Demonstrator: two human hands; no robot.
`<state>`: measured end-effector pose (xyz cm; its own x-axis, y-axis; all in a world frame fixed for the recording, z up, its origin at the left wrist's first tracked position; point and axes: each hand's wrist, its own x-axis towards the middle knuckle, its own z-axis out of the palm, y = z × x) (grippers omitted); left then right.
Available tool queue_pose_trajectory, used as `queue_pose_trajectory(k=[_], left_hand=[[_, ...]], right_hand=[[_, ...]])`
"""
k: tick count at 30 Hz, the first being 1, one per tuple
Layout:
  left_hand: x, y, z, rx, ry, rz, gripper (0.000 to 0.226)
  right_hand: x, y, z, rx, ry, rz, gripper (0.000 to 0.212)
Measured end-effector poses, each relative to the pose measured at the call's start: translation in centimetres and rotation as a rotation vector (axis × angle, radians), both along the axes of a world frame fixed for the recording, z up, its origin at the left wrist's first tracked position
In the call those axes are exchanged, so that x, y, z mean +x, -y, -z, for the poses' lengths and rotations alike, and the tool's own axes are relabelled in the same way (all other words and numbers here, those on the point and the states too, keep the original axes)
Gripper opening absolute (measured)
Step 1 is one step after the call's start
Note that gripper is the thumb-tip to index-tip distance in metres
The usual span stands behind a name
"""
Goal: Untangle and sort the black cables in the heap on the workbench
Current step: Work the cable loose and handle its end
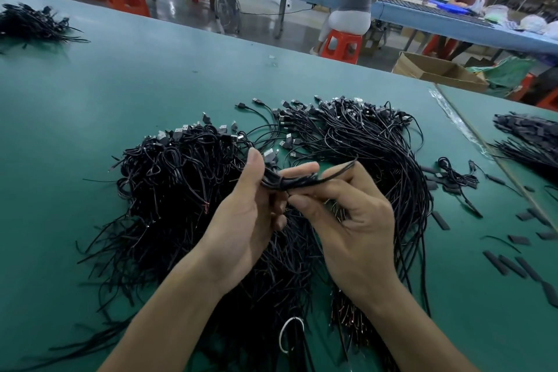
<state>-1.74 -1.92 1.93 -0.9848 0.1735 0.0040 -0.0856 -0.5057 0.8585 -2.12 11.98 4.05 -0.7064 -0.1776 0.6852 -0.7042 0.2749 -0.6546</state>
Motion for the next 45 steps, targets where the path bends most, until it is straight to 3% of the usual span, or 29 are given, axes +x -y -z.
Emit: queue_pose_trajectory(k=[6, 12, 18, 22, 24, 34, 45], left_hand=[[0.5, 0.0, -0.4, 0.344, 0.017, 0.258, 0.071], [0.2, 1.2, -0.3, 0.266, -0.123, 0.235, 0.058], [0.4, 1.5, 0.0, -0.328, -0.377, 0.006, 0.039], [0.2, 1.8, 0.5, -0.723, -0.444, -0.079, 0.045], [0.1, 2.0, 0.5, -0.824, -0.473, -0.092, 0.045], [0.0, 2.8, 0.1, -0.727, -0.543, -0.167, 0.046], [-0.2, 3.3, 0.1, -0.542, -0.411, -0.178, 0.038]], right_hand=[[1.4, 1.7, 1.0, -0.111, 0.196, -0.156, 0.016], [1.7, 1.6, 0.6, 0.086, 0.205, -0.135, 0.007], [1.2, 1.0, 0.8, 0.113, 0.311, -0.074, 0.008], [0.5, 0.1, 0.9, 0.097, 0.412, -0.045, 0.016], [0.3, -0.1, 0.9, 0.065, 0.470, -0.041, 0.016], [0.1, -0.5, 0.8, -0.143, 0.800, -0.219, 0.022], [-0.1, -0.6, 0.0, -0.160, 0.813, -0.207, 0.022]])
